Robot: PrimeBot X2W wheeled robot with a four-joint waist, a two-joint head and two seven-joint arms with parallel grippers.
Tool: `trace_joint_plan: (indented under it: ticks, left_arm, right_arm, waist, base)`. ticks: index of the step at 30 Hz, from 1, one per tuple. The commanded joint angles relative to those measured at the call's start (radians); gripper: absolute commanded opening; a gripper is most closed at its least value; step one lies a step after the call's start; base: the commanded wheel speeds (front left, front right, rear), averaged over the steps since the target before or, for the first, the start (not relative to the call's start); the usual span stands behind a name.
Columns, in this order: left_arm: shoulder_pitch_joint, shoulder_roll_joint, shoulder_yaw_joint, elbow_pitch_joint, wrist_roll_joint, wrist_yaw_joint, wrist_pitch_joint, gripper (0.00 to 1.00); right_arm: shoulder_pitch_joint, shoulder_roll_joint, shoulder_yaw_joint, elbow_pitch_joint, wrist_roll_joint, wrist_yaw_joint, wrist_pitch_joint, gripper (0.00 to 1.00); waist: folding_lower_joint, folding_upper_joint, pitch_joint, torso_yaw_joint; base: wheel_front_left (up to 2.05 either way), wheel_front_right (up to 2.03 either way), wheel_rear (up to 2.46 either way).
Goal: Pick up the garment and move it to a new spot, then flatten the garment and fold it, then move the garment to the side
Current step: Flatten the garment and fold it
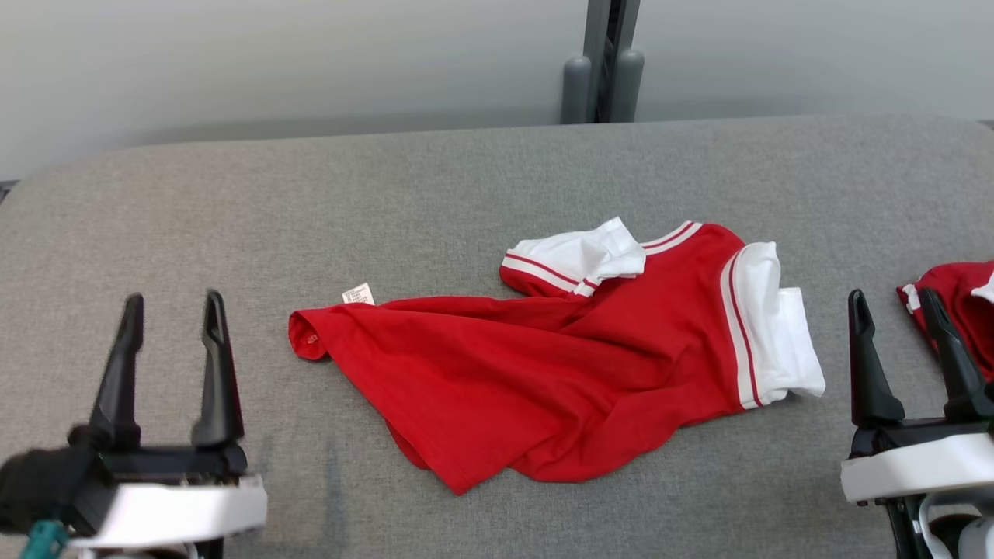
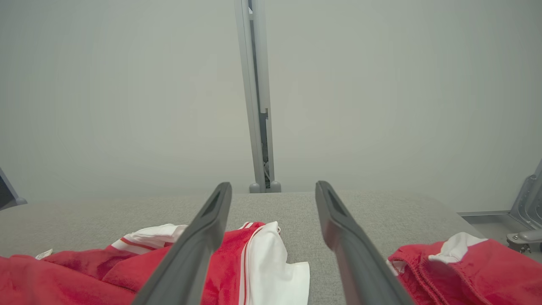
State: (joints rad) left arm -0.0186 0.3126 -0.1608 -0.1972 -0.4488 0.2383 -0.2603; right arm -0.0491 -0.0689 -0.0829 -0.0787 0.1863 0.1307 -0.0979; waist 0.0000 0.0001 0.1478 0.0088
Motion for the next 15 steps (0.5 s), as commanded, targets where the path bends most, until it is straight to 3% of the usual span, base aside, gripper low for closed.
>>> trace_joint_plan:
  ticks: [1,7,15]
  left_arm:
    - [0.03,0.005,-0.005,-0.012,0.023,0.003,-0.002,1.0]
    - [0.1,0.02,-0.044,-0.015,0.07,-0.008,0.004,1.0]
    - [0.087,0.029,-0.066,0.033,0.052,-0.033,0.024,1.0]
  right_arm:
    - [0.014,-0.007,0.001,0.001,-0.003,0.0,0.002,1.0]
    - [0.042,-0.003,0.003,0.001,-0.004,0.0,0.017,1.0]
    - [0.059,0.002,0.009,-0.003,-0.009,0.0,0.032,1.0]
  waist:
    - [0.0,-0.0001,-0.018,0.007]
    - [0.0,-0.0001,-0.043,0.019]
    - [0.0,-0.0001,-0.046,0.02]
  base:
    - [0.0,0.0,0.0]
    - [0.0,0.0,0.0]
    - [0.0,0.0,0.0]
